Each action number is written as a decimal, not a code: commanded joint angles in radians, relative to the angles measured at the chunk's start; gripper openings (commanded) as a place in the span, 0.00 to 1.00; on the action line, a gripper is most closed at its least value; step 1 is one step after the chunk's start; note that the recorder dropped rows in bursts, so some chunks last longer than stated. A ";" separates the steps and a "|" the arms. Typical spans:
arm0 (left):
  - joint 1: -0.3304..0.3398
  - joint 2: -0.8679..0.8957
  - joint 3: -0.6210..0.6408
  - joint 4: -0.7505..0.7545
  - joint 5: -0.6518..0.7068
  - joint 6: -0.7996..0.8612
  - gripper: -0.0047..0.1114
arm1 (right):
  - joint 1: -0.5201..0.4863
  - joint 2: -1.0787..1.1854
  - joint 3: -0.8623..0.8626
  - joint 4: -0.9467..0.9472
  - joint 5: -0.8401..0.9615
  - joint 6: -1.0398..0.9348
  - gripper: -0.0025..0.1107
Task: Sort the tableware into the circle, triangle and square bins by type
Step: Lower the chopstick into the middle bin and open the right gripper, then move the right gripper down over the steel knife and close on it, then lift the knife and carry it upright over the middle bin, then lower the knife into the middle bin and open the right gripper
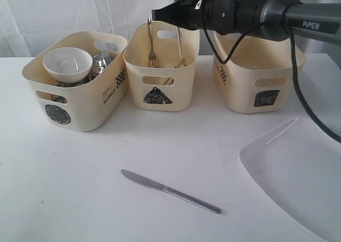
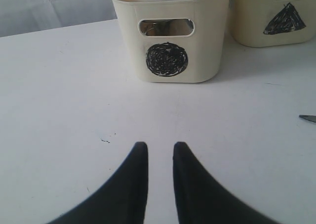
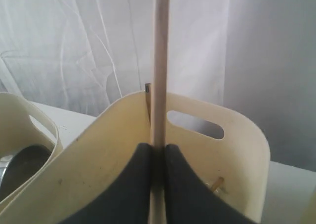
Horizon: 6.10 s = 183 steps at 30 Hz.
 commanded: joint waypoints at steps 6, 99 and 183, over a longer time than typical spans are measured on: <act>0.003 -0.005 0.004 -0.002 0.004 -0.007 0.26 | -0.009 0.026 -0.007 -0.001 0.070 -0.018 0.03; 0.003 -0.005 0.004 -0.002 0.004 -0.007 0.26 | 0.280 -0.182 0.546 0.015 0.853 -0.602 0.50; 0.003 -0.005 0.004 -0.002 0.004 -0.007 0.26 | 0.050 -0.299 0.431 0.159 -0.228 -0.022 0.02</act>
